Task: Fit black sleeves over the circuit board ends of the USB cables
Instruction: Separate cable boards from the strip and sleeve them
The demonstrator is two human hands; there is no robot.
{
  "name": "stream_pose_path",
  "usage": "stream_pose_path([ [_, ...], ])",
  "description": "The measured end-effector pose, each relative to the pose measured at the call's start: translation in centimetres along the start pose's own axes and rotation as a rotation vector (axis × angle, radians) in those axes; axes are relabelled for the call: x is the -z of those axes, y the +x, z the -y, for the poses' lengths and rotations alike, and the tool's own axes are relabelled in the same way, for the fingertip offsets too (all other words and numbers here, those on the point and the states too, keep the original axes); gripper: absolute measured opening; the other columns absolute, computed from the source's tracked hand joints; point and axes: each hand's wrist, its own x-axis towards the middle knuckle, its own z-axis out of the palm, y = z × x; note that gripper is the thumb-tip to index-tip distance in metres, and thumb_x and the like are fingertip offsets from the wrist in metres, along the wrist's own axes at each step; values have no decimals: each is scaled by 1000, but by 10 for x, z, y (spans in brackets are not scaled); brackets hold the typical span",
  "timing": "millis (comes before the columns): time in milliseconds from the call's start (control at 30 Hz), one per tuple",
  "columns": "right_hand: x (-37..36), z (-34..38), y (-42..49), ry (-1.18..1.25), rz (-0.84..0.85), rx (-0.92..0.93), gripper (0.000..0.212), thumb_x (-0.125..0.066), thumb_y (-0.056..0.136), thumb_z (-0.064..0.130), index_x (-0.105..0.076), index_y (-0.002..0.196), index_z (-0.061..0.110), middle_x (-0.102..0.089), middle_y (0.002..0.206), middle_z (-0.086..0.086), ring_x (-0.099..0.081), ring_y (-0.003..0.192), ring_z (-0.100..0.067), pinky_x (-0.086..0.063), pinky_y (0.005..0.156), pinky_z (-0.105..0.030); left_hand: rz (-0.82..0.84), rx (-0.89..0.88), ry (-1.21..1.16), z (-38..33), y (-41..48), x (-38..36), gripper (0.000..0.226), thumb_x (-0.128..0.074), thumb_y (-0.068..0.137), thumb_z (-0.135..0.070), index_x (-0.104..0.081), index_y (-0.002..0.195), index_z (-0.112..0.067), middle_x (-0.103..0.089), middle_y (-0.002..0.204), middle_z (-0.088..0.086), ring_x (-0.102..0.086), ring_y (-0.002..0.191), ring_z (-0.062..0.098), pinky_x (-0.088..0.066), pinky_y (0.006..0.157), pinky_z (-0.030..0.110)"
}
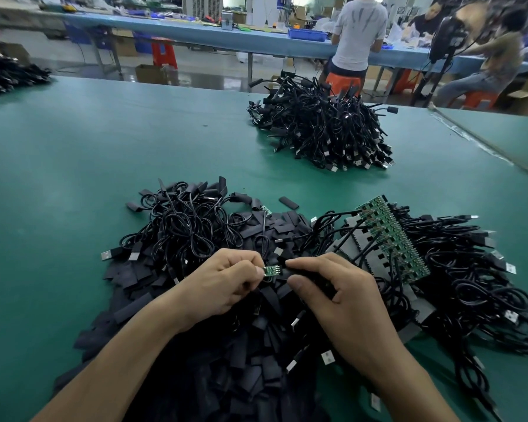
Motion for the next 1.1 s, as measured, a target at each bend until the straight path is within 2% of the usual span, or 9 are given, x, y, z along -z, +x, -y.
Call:
stream_pose_path([
  [133,0,-1,0,17,-31,-1,22,-73,86,24,-74,108,27,-66,98,21,-63,96,1,-49,81,-15,6,2,-3,1,0,0,39,-50,99,-10,-58,62,-20,-32,50,-7,-23,38,5,-19,35,15],
  [200,0,-2,0,42,-34,-6,23,-75,84,21,-75,107,27,-67,96,21,-64,95,1,-50,81,-16,19,0,-8,1,-1,-1,29,-54,96,-17,-62,68,-19,-34,50,-9,-24,38,3,-20,35,14],
  [300,0,-4,1,81,-26,-12,23,-77,81,19,-77,103,27,-69,92,19,-66,91,-1,-52,79,-18,18,6,-27,2,0,-2,23,-50,100,-10,-67,85,-15,-34,50,-12,-24,39,1,-19,36,12],
  [400,0,-4,1,83,-11,-5,22,-79,80,17,-78,100,27,-71,90,18,-68,88,-3,-53,76,-19,5,7,-43,4,1,-2,25,-47,101,-8,-69,91,-15,-34,51,-11,-25,39,0,-19,36,12],
  [533,-1,-4,2,72,-133,-20,19,-76,82,19,-76,98,30,-70,89,20,-66,90,2,-48,77,-11,12,-6,-100,5,2,0,32,-46,102,-9,-71,88,-22,-35,52,-10,-27,39,1,-21,35,11],
  [667,-1,-4,1,52,-100,7,20,-76,82,18,-77,99,27,-68,89,20,-65,89,1,-48,76,-11,38,-32,-116,8,2,1,38,-46,103,-10,-76,90,-29,-36,52,-10,-26,40,1,-21,36,11],
  [900,-2,-4,2,73,-103,13,21,-76,83,13,-77,100,25,-67,89,20,-65,90,2,-46,76,-9,76,-28,-143,6,3,2,22,-53,85,-27,-75,86,-29,-37,50,-9,-26,39,2,-22,35,12],
  [1000,-2,-3,1,97,-85,12,21,-76,84,12,-77,99,25,-67,88,21,-64,89,1,-45,76,-8,84,-39,-148,7,2,2,23,-52,91,-24,-74,86,-30,-37,50,-9,-26,39,2,-22,34,12],
  [1100,-1,-4,1,94,-68,5,21,-75,84,13,-76,101,26,-66,88,22,-64,89,1,-44,75,-8,77,-43,-150,9,2,3,36,-47,103,-13,-75,88,-30,-37,51,-8,-26,39,2,-22,34,11],
])
